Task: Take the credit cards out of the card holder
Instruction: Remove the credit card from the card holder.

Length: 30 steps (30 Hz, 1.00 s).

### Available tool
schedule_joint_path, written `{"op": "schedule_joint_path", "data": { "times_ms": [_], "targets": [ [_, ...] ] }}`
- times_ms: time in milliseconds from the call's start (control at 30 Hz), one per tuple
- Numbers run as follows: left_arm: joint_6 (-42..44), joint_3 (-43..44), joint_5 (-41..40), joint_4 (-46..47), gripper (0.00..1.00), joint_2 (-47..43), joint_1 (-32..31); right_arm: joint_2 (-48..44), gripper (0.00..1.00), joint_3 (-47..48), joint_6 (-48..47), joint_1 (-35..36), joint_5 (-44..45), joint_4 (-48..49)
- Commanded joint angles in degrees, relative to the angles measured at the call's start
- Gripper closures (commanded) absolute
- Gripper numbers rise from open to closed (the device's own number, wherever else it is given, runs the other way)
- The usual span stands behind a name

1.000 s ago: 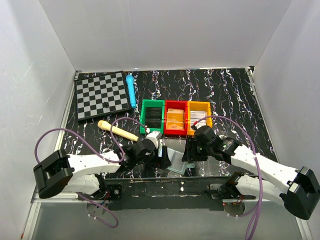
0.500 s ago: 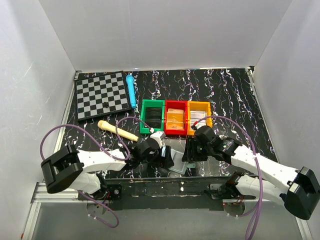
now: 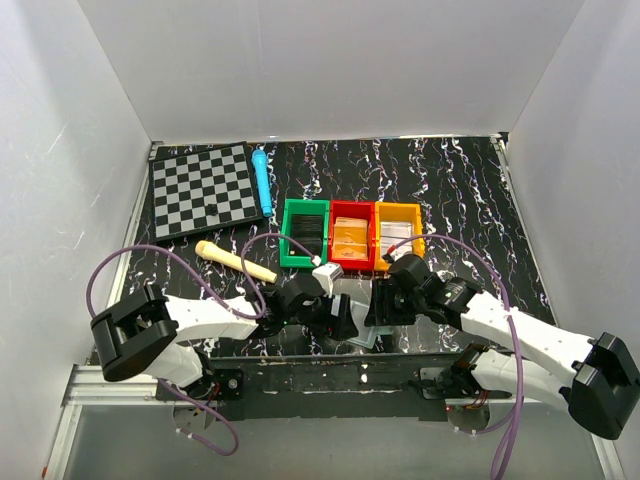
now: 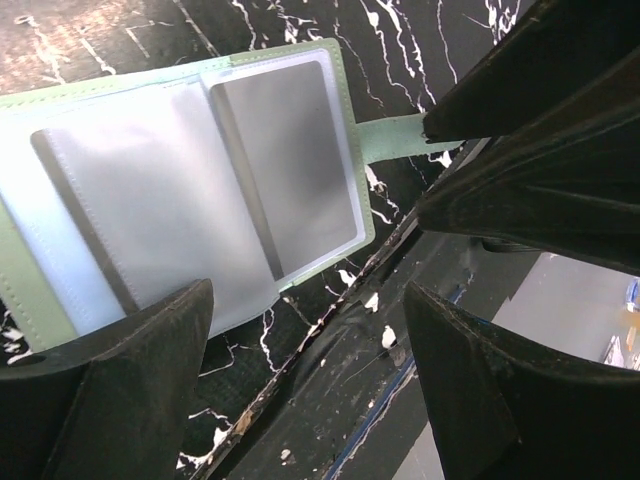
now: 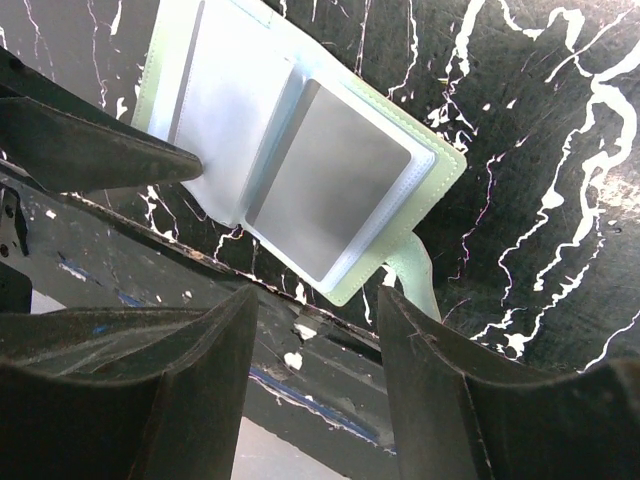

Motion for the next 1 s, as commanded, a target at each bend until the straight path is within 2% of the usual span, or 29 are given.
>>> {"op": "schedule_joint_path", "data": {
  "times_ms": [0,267,500,667,967],
  "targets": [
    [1.90,2.04,3.87,3.04,0.23,1.20,-0.12,0.27,0.41,-0.65,0.67,-0.15,-0.87,1.88],
    [2.43,2.92,6.16,4.54,0.25,3.14,-0.12,0.79,0.41,-0.74,0.67,-0.15,-0.78,1.88],
    [1.54,-1.82,0.80,5.25,0.23,-5.65,-0.12,-0.61,0.35,-1.26,2.43,-0.76,2.03,-1.98],
    [1.55,-2.00,0.45,4.89,0.23,-6.27,-0.12,-4.04,0.34,-2.67,3.75,-1.12,5.27,-5.50],
    [0.40,-2.35,-3.86,1.82,0.23,-10.39,-0.12,-3.42,0.34,-1.79,4.80,-1.20,8.27,-9.27]
  ]
}}
